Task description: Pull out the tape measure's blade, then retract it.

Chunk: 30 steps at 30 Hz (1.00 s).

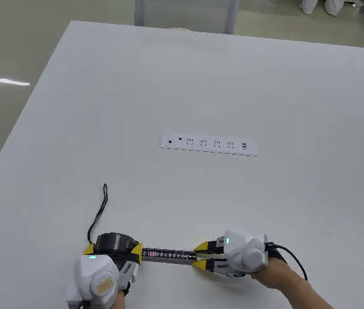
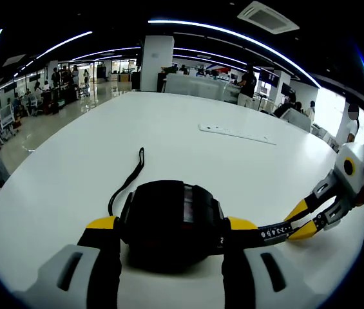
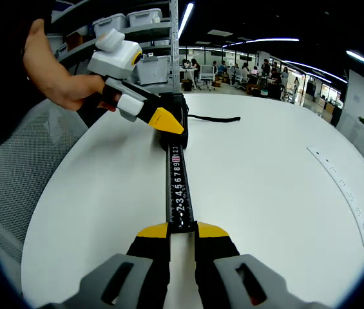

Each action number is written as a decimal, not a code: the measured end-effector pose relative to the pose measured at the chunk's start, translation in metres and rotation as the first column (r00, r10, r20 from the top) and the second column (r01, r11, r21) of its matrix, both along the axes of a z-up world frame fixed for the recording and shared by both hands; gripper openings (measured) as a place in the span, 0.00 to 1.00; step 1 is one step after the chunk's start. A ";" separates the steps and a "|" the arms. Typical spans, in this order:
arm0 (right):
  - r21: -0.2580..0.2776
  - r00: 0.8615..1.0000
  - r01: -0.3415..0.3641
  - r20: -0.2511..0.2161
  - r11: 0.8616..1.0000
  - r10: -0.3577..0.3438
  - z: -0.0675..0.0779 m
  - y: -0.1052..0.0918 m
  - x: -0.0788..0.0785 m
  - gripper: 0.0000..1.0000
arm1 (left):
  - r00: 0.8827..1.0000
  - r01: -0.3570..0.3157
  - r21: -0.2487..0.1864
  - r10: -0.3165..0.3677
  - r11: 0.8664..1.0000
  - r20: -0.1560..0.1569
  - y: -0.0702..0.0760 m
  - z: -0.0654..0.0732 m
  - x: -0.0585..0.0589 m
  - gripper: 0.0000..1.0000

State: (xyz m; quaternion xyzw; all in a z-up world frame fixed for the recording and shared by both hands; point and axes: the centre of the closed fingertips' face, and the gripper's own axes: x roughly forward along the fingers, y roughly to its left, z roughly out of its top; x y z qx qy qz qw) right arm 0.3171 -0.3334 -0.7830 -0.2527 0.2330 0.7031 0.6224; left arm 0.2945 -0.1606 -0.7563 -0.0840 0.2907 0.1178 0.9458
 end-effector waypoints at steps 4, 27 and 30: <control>0.005 1.000 0.001 0.001 1.000 -0.001 -0.001 0.005 0.000 0.11 | 1.000 0.001 -0.004 -0.001 1.000 0.000 0.000 0.001 0.000 0.60; 0.044 1.000 -0.011 0.009 0.999 0.011 -0.001 0.042 -0.006 0.12 | 1.000 0.006 -0.016 -0.007 1.000 -0.003 0.000 0.001 0.000 0.60; 0.050 1.000 -0.014 0.009 0.999 0.013 -0.002 0.046 -0.007 0.12 | 1.000 0.007 -0.017 -0.007 1.000 -0.004 0.000 0.000 0.000 0.60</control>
